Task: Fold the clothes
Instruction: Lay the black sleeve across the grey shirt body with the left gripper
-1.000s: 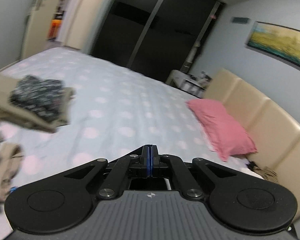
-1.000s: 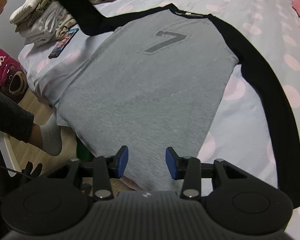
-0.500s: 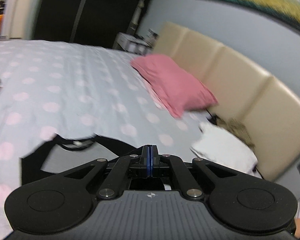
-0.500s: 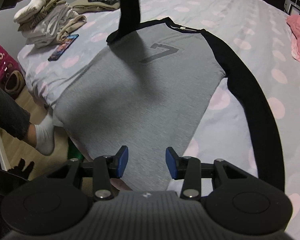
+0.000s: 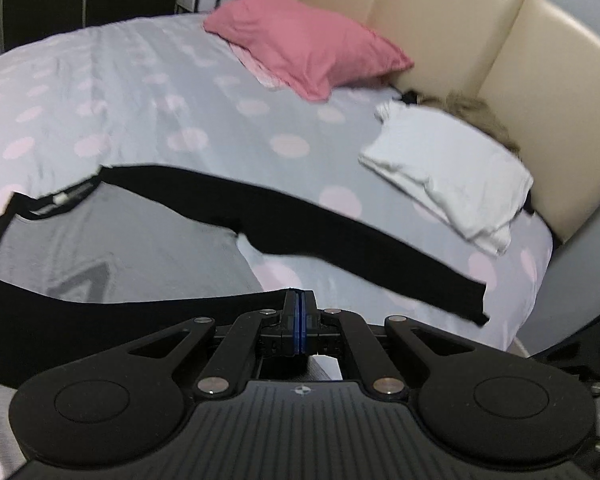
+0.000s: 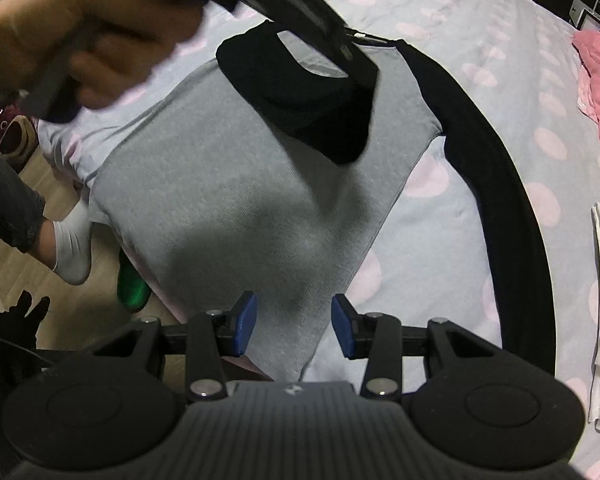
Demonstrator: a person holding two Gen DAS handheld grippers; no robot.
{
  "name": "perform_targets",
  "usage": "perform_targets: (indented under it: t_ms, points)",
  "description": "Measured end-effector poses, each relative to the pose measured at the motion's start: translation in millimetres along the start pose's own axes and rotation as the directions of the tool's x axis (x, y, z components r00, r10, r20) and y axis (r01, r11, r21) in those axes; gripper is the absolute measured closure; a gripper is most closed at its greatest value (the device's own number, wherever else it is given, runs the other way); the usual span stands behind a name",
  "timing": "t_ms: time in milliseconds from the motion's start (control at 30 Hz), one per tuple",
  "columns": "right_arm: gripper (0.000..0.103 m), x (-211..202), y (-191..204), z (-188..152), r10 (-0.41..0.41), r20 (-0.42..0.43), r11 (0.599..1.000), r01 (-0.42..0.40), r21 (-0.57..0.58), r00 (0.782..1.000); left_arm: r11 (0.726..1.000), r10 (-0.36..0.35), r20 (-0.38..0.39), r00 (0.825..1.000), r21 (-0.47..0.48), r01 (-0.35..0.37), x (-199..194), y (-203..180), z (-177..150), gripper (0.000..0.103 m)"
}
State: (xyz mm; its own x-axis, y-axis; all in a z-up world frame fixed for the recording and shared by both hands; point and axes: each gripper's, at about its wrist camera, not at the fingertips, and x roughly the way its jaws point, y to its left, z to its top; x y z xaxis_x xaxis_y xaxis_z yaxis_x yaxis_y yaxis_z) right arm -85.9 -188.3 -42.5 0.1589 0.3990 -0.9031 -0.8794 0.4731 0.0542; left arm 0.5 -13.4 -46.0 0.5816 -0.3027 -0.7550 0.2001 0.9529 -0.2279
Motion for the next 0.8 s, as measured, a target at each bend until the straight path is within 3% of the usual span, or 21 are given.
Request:
perform_targets:
  t_ms: [100, 200, 233, 300, 367, 467, 633, 800]
  points:
    - [0.058, 2, 0, 2, -0.001, -0.009, 1.000, 0.001, -0.003, 1.000, 0.999, -0.021, -0.090, 0.996, 0.023, 0.023, 24, -9, -9, 0.103]
    - [0.058, 5, 1, 4, -0.004, -0.022, 1.000, 0.004, -0.008, 1.000, 0.995, -0.091, -0.232, 0.968, 0.014, 0.097, 45, -11, -23, 0.099]
    - [0.058, 6, 1, 5, -0.006, -0.027, 1.000, 0.006, -0.009, 1.000, 0.995, -0.095, -0.239, 0.966, 0.017, 0.101, 42, -8, -29, 0.096]
    - [0.058, 8, 0, 4, -0.014, -0.033, 1.000, 0.014, -0.007, 0.999, 0.995, -0.081, -0.207, 0.975, 0.037, 0.090, 25, 0, -43, 0.091]
    - [0.058, 10, -4, 4, -0.028, -0.034, 1.000, 0.028, 0.001, 0.999, 0.997, -0.061, -0.154, 0.986, 0.041, 0.068, 3, 18, -57, 0.077]
    - [0.058, 15, -12, 7, -0.072, -0.021, 0.997, 0.072, 0.029, 0.997, 0.999, -0.015, -0.079, 0.997, -0.032, 0.012, -28, 68, -78, 0.061]
    - [0.058, 30, -21, 24, -0.116, 0.039, 0.992, 0.113, 0.061, 0.992, 0.965, 0.115, -0.027, 0.993, -0.233, -0.118, -51, 155, -112, 0.062]
    - [0.058, 61, -23, 44, -0.122, 0.079, 0.984, 0.110, 0.139, 0.989, 0.889, 0.182, 0.004, 0.983, -0.428, -0.163, -66, 219, -140, 0.062]
